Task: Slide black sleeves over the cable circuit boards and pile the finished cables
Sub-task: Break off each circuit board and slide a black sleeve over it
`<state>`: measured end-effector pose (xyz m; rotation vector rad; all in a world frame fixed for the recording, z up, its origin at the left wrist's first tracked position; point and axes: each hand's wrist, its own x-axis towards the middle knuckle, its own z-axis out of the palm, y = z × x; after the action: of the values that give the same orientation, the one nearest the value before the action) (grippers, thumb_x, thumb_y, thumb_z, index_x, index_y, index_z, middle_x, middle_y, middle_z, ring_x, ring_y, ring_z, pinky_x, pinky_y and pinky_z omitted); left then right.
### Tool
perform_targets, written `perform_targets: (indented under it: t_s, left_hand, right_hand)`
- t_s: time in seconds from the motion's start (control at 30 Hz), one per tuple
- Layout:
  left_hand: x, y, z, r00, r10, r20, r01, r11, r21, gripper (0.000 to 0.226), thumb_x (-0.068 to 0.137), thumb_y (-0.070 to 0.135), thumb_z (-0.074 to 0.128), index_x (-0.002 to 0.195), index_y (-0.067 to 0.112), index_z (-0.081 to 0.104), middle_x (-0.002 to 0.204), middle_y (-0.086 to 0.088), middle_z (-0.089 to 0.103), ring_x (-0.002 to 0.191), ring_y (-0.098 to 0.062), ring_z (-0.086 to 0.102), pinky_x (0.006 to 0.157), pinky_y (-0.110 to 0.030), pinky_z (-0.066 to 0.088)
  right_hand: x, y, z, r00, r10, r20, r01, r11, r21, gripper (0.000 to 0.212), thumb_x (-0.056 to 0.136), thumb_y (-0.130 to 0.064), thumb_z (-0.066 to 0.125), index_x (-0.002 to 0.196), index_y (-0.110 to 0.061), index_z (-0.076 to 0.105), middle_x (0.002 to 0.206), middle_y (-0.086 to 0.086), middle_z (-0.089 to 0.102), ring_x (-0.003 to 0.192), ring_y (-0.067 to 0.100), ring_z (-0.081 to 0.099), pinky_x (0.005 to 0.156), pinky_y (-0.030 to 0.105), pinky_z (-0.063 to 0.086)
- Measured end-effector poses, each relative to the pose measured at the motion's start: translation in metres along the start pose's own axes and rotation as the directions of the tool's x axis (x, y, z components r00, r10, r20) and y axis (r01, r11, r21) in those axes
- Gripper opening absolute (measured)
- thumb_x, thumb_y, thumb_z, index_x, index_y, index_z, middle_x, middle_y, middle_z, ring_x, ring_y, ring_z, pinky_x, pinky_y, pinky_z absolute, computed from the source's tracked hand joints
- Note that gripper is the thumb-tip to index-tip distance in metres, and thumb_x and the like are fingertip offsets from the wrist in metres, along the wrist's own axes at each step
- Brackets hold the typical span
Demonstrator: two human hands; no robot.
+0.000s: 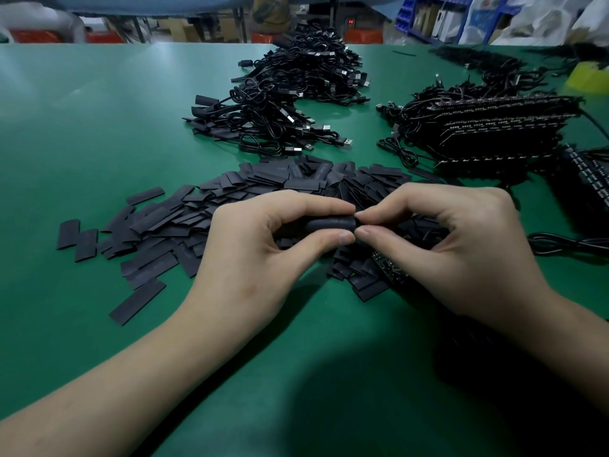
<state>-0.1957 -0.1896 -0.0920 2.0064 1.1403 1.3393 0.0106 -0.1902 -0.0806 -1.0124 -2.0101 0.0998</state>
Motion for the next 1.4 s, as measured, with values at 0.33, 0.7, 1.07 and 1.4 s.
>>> perform_targets:
  t_s: [0.33, 0.7, 1.07, 1.4]
  left_hand:
    - [0.002, -0.003, -0.003, 0.976, -0.081, -0.201, 0.069, 0.995, -0.067, 0.027, 0.075, 0.031, 0.087, 0.098, 0.025, 0.075, 0.083, 0.006, 0.075, 0.078, -0.011, 0.073, 0.076, -0.02, 0.056]
    - [0.002, 0.0, 0.0, 0.975, -0.063, -0.211, 0.058, 0.998, -0.031, 0.039, 0.074, 0.028, 0.088, 0.111, 0.024, 0.075, 0.088, 0.01, 0.077, 0.083, -0.008, 0.074, 0.084, -0.025, 0.059]
    - [0.005, -0.005, -0.003, 0.976, -0.049, -0.21, 0.053, 0.999, 0.013, 0.043, 0.075, 0.024, 0.089, 0.116, 0.018, 0.073, 0.091, 0.009, 0.077, 0.083, -0.005, 0.075, 0.086, -0.027, 0.059]
    - [0.01, -0.013, -0.008, 0.953, -0.186, -0.241, 0.172, 0.982, -0.076, 0.043, 0.077, 0.023, 0.088, 0.117, 0.02, 0.072, 0.086, 0.006, 0.075, 0.074, -0.006, 0.071, 0.078, -0.02, 0.058]
  right_hand:
    - [0.001, -0.003, -0.001, 0.994, 0.1, -0.049, -0.098, 0.994, 0.046, 0.006, 0.085, -0.021, 0.081, 0.089, -0.019, 0.077, 0.084, -0.015, 0.072, 0.077, 0.007, 0.069, 0.069, 0.015, 0.051]
    - [0.0, -0.006, 0.004, 0.987, 0.159, -0.004, -0.157, 0.976, 0.149, 0.007, 0.084, -0.017, 0.081, 0.091, -0.019, 0.079, 0.078, -0.014, 0.074, 0.073, 0.007, 0.069, 0.069, 0.009, 0.049]
    - [0.005, -0.001, -0.004, 0.968, 0.179, 0.175, -0.194, 0.978, 0.072, 0.02, 0.08, -0.045, 0.08, 0.092, -0.03, 0.076, 0.08, -0.016, 0.071, 0.08, 0.006, 0.068, 0.073, 0.015, 0.05]
    - [0.019, 0.008, -0.023, 0.917, 0.144, 0.373, -0.07, 0.976, -0.206, 0.028, 0.083, -0.056, 0.062, 0.088, -0.03, 0.073, 0.085, -0.018, 0.066, 0.083, 0.003, 0.059, 0.076, 0.026, 0.048]
